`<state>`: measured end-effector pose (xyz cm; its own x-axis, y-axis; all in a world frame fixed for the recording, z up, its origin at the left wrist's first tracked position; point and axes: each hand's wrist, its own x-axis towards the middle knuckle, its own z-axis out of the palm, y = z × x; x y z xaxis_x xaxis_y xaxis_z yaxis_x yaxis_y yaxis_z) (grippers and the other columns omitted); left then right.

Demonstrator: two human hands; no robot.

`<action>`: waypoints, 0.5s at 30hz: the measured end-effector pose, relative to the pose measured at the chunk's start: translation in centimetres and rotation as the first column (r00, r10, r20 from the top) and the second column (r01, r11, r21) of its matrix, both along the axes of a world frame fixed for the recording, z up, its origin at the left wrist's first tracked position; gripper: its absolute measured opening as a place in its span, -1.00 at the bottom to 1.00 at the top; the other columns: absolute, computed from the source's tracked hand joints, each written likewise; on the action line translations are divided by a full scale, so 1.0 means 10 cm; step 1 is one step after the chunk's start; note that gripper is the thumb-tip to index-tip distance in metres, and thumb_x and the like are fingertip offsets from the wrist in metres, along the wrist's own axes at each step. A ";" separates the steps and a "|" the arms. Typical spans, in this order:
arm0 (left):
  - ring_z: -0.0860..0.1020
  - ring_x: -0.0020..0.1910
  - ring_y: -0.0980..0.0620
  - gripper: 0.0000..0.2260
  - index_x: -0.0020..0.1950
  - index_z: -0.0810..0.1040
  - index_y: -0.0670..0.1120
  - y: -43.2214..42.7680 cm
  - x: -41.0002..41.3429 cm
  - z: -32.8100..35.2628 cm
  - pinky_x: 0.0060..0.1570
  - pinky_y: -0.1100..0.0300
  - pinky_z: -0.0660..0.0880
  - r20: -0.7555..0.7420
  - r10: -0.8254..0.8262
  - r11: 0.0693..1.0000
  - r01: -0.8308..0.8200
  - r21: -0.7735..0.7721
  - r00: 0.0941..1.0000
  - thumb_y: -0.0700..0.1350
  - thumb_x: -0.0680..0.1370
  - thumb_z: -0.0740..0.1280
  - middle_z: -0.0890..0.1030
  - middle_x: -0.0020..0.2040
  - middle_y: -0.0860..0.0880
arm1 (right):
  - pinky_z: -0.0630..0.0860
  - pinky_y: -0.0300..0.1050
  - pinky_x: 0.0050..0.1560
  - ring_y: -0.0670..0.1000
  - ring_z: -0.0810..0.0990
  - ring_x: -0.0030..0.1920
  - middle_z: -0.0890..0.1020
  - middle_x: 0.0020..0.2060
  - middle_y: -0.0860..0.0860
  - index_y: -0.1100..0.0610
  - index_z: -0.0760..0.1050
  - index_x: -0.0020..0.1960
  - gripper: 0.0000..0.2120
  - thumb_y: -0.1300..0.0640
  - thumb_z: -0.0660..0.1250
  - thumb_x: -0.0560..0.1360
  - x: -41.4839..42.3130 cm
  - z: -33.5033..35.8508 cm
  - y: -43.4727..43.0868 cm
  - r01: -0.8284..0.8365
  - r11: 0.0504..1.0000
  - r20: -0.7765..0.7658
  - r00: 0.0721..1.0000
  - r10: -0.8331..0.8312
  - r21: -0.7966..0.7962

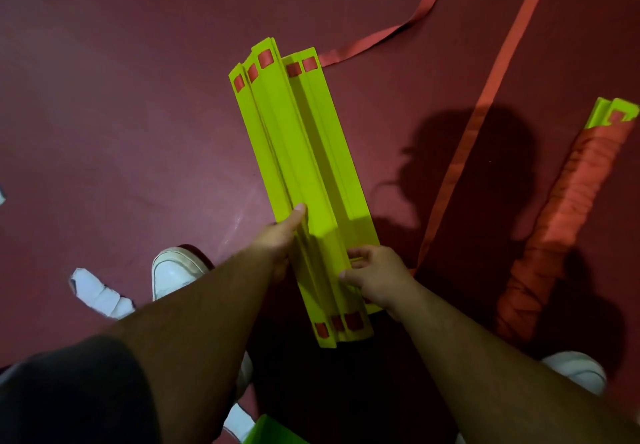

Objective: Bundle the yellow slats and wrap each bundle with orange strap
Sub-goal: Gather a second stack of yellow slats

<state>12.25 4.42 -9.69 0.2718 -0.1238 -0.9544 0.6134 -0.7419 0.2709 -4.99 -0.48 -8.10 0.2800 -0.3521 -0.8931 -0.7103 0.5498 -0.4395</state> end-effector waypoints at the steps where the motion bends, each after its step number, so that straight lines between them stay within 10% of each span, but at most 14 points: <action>1: 0.64 0.01 -0.12 -0.49 0.20 0.53 -0.24 -0.01 0.00 0.00 -0.04 -0.01 0.57 0.026 -0.004 1.000 0.004 0.004 1.000 0.17 0.51 0.43 0.65 0.06 -0.16 | 0.44 -0.22 -0.31 0.06 0.61 -0.13 0.63 -0.09 0.08 0.11 0.54 0.21 -0.60 0.29 0.50 0.41 0.01 0.01 0.01 -0.034 0.999 -0.005 0.999 0.033 -0.036; 9: 0.64 -0.30 -0.08 -0.78 -0.02 0.59 -0.21 -0.13 0.02 0.29 -0.02 -0.20 0.60 0.036 0.031 0.999 -0.030 -0.019 0.999 -0.04 0.59 0.39 0.66 -0.20 -0.19 | 0.35 -0.38 -0.38 -0.09 0.50 -0.29 0.50 -0.33 -0.14 0.08 0.62 0.13 -0.74 0.20 0.45 0.44 0.02 0.21 0.03 -0.159 0.949 -0.080 0.987 0.142 -0.271; 15: 0.63 -0.18 -0.21 -0.63 0.07 0.56 -0.25 -0.18 0.04 0.44 0.08 -0.39 0.53 0.083 -0.022 0.998 0.027 -0.055 0.996 0.07 0.55 0.40 0.62 -0.13 -0.24 | 0.49 -0.08 -0.37 0.06 0.59 -0.36 0.64 -0.26 0.11 0.05 0.61 -0.03 -0.89 0.04 0.36 0.54 -0.12 0.54 -0.09 -0.125 0.968 0.019 0.991 0.132 -0.219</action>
